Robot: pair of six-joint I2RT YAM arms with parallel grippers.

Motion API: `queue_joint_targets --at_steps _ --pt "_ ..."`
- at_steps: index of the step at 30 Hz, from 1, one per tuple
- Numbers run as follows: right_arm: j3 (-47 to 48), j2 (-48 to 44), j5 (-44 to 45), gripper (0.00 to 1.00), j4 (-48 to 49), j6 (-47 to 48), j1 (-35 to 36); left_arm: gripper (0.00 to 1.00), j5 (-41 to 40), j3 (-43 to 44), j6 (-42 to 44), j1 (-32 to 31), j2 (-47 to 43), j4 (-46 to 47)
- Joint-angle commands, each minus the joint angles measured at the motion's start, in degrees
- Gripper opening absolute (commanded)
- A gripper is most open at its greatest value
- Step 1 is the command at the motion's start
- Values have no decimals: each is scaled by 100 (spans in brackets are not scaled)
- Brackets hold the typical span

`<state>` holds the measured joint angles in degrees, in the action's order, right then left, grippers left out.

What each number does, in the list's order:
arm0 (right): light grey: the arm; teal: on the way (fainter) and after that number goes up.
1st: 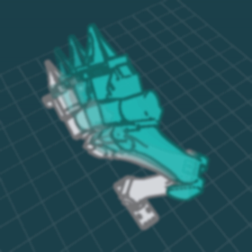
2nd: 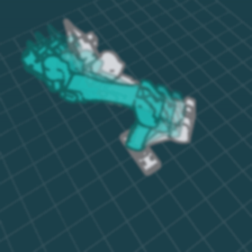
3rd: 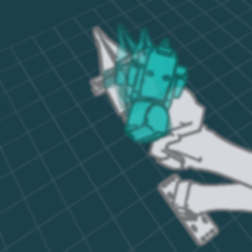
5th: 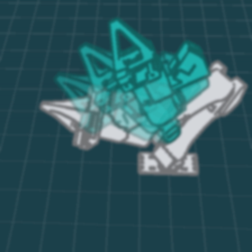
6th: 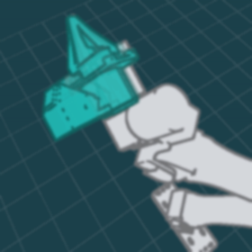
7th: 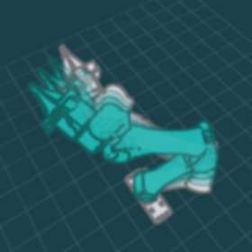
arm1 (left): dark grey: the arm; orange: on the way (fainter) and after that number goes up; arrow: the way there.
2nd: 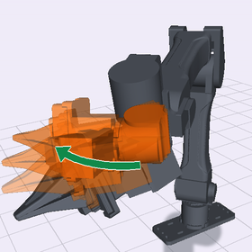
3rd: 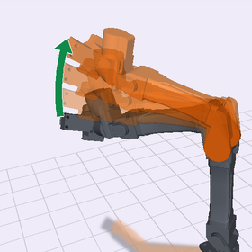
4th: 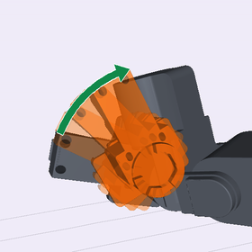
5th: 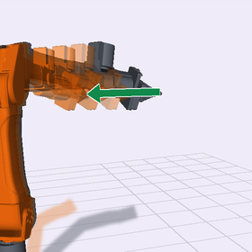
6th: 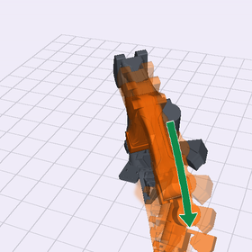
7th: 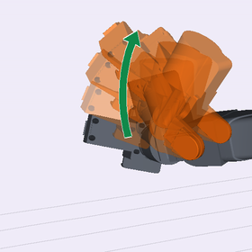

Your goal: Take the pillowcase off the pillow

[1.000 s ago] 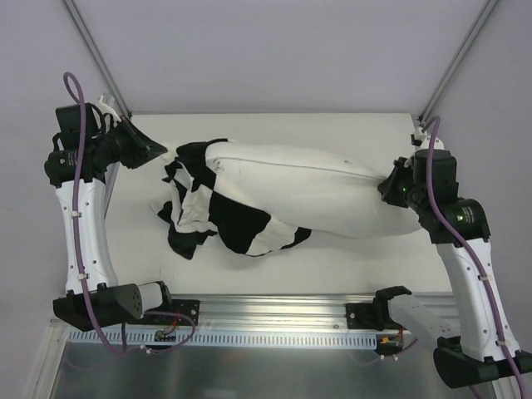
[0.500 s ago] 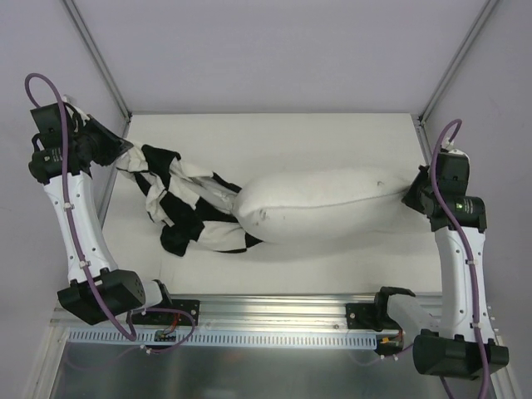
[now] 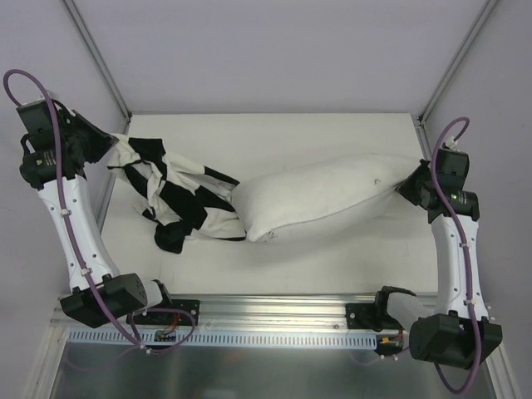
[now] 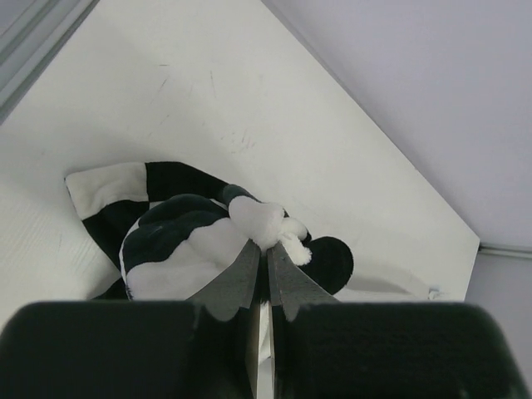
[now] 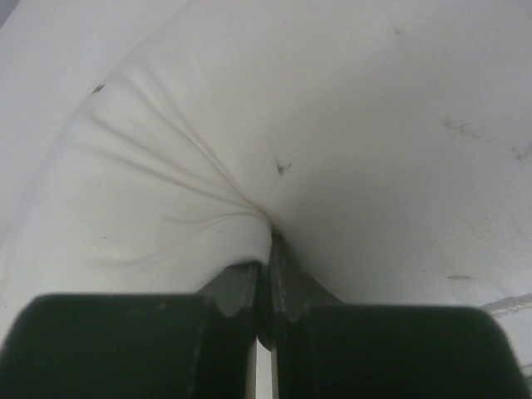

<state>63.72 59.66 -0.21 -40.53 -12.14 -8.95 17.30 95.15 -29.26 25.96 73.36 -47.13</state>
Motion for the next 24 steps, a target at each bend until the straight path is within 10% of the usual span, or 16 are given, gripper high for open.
queue_joint_targets --at_steps 1,4,7,9,14,24 --pt "95 72 -427 1 749 -290 -54 0 -428 311 -150 94 -270 381" --pt "298 195 -384 10 495 -96 -54 0 -833 425 -239 94 -437 381" --pt "255 143 -392 74 379 -113 -54 0 -239 513 -177 94 -446 415" --pt "114 99 -802 91 423 -236 -45 32 533 434 24 41 -358 433" --pt "0 -348 -1043 95 362 -280 130 87 -251 -626 613 -713 -673 433" --pt "-104 -1367 -902 96 -736 90 464 99 -1677 -1869 878 -3033 -350 424"
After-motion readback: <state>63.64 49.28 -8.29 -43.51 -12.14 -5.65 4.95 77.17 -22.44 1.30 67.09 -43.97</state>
